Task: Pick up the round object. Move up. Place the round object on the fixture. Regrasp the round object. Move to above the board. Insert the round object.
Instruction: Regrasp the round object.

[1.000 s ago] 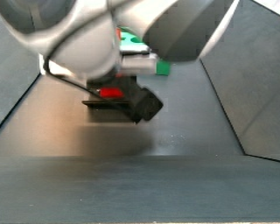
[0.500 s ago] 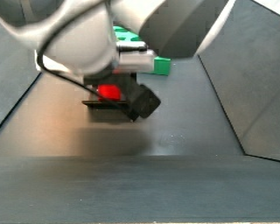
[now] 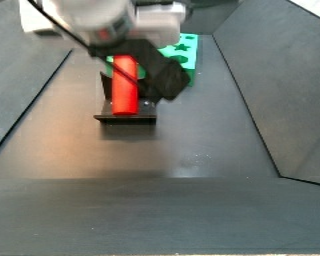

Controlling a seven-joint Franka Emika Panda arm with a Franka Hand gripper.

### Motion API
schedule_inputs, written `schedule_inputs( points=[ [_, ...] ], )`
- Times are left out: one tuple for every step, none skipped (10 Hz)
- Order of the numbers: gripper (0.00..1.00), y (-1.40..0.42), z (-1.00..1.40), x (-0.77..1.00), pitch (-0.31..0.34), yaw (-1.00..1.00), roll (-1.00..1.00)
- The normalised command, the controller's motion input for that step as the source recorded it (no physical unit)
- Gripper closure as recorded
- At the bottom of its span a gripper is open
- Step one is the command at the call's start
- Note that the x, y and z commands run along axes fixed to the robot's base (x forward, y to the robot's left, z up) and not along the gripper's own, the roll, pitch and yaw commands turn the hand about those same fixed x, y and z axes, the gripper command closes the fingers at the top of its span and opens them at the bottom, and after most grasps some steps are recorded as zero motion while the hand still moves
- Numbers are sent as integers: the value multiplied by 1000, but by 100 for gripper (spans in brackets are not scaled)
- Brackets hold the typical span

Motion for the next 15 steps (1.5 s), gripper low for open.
schedule_inputs(
  points=[
    [0,5,334,-25,95,-29,52],
    [0,-911,1000,-4,49,3,1000],
    [0,-993,1000,-5,45,2,1000],
    [0,-1000,994,-20,38,2,1000],
    [0,-1000,956,-68,28,1,1000],
    [0,-917,820,-80,23,1,1000],
    [0,-676,514,-57,19,1,1000],
    [0,-544,354,-46,18,2,1000],
    [0,-345,122,-30,15,2,1000],
    [0,-88,38,-13,11,3,1000],
    [0,17,24,-24,8,3,1000],
    [0,1,4,-16,6,4,1000],
    [0,-21,4,-8,0,6,1000],
    [0,-15,12,-10,-1,6,1000],
    [0,-19,9,-5,-5,8,1000]
  ],
)
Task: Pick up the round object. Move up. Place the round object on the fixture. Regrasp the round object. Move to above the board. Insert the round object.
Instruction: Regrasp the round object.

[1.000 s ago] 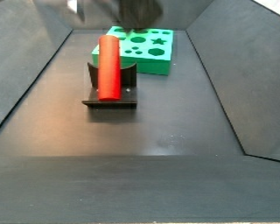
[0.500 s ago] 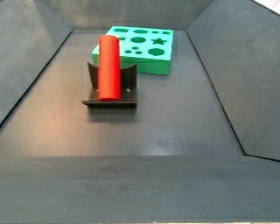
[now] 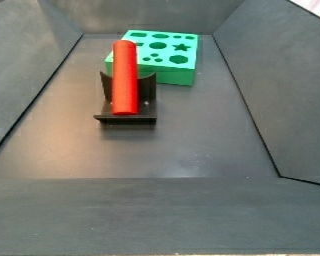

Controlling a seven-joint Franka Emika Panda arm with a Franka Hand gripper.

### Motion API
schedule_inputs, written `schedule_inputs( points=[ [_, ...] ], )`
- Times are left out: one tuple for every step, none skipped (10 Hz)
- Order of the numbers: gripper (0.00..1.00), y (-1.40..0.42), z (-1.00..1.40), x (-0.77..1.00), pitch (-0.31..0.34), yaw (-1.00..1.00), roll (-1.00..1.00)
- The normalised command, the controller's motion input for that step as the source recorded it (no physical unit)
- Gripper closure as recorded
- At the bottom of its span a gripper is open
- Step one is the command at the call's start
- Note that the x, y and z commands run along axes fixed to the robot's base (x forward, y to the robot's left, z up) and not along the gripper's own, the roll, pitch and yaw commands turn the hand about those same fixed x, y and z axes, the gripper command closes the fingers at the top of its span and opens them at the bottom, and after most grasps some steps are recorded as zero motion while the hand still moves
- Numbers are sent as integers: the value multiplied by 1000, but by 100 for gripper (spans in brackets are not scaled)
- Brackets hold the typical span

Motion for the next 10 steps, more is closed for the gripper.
schedule_inputs(
  points=[
    [0,-15,8,-4,-5,9,1000],
    [0,-16,7,-5,-2,11,1000],
    [0,-16,6,-2,3,12,1000],
    [0,-22,4,10,10,15,1000],
    [0,-22,-5,21,16,17,1000],
    [0,-26,-5,36,27,20,1000],
    [0,-27,-5,41,35,23,1000],
    [0,-30,-8,59,54,29,1000],
    [0,-32,-7,66,66,33,1000],
    [0,-39,-2,82,102,49,1000]
  ],
)
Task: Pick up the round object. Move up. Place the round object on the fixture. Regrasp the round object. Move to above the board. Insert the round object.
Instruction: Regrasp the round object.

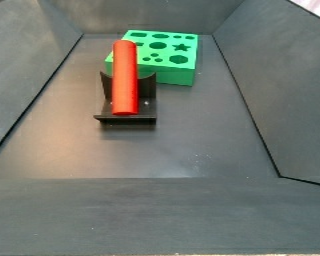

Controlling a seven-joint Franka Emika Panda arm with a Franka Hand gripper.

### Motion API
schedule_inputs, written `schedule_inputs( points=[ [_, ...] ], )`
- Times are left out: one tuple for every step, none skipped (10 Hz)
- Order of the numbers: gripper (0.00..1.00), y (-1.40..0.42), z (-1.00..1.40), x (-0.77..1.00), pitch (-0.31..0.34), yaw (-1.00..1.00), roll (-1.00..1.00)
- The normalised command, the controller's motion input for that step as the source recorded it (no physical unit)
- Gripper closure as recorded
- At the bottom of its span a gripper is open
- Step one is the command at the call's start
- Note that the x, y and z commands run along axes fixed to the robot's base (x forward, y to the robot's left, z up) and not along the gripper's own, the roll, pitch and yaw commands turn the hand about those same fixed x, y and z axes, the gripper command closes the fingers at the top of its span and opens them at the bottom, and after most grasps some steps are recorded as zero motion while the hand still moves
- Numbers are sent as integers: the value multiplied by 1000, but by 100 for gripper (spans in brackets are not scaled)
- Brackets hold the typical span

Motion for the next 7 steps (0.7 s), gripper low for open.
schedule_inputs(
  points=[
    [0,-40,-5,88,118,59,1000],
    [0,-44,-8,98,157,89,1000],
    [0,-48,-7,100,189,129,933],
    [0,-49,-11,104,180,152,743],
    [0,-50,-10,105,168,167,618],
    [0,-47,-8,102,139,189,375],
    [0,-35,0,93,108,202,255]
  ],
)
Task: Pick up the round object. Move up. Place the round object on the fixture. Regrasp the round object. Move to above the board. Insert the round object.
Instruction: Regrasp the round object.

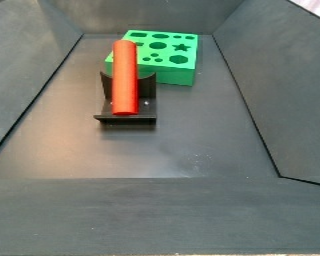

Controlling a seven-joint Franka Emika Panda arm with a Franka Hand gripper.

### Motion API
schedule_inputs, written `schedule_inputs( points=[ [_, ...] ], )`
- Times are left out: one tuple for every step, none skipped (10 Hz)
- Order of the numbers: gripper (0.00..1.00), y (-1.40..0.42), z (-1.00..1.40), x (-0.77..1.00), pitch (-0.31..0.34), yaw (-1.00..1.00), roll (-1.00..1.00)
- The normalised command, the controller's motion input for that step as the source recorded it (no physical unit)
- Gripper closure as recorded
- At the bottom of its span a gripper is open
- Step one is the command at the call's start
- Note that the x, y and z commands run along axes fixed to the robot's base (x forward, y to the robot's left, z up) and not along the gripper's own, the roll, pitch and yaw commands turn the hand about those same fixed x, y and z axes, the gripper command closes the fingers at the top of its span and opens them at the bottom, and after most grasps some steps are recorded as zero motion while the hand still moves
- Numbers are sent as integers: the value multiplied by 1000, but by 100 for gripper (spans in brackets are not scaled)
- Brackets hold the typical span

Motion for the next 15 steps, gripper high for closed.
schedule_inputs(
  points=[
    [0,-40,-3,79,59,208,188],
    [0,-42,-10,75,40,205,176],
    [0,46,-1000,31,35,270,182],
    [0,47,-1000,36,23,248,176],
    [0,43,-1000,48,-19,216,166],
    [0,34,-1000,63,-73,175,136],
    [0,30,-1000,75,-110,128,105],
    [0,29,-1000,81,-124,105,92],
    [0,26,-1000,86,-133,67,85],
    [0,23,-1000,100,-132,24,77],
    [0,19,-1000,109,-120,-8,77],
    [0,12,-913,105,-101,-28,79],
    [0,6,-689,91,-71,-46,75],
    [0,5,-525,86,-49,-47,71],
    [0,2,-363,78,-22,-47,68]
  ],
)
